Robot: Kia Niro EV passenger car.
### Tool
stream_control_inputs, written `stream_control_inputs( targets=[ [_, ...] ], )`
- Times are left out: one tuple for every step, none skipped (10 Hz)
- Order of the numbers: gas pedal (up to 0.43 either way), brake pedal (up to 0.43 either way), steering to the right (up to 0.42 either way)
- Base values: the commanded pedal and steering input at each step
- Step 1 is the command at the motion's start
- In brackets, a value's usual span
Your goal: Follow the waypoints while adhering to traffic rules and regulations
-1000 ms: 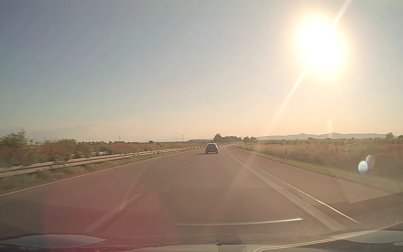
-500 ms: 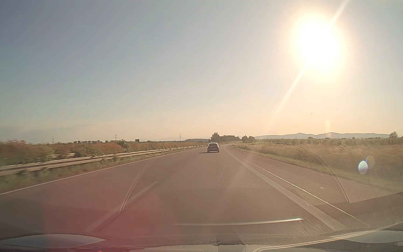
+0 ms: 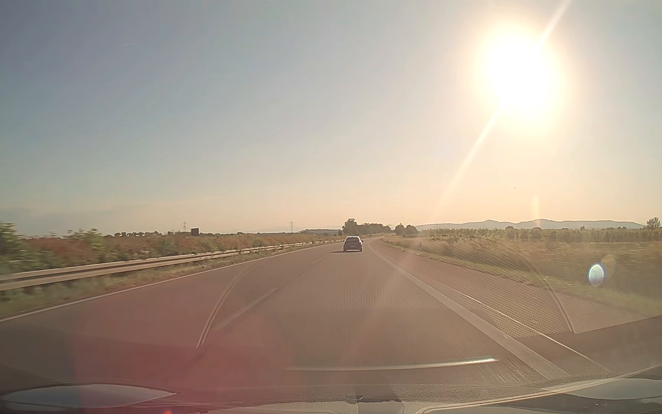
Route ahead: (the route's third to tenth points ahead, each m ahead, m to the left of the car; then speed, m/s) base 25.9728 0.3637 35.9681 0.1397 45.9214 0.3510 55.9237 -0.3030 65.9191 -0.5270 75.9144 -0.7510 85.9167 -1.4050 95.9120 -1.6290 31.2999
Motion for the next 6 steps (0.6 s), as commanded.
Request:
stream_control_inputs(
  targets=[
    [0.24,0.0,0.004],
    [0.24,0.0,0.004],
    [0.24,0.0,0.004],
    [0.24,0.0,0.004],
    [0.24,0.0,0.004],
    [0.248,0.0,0.005]
  ],
)
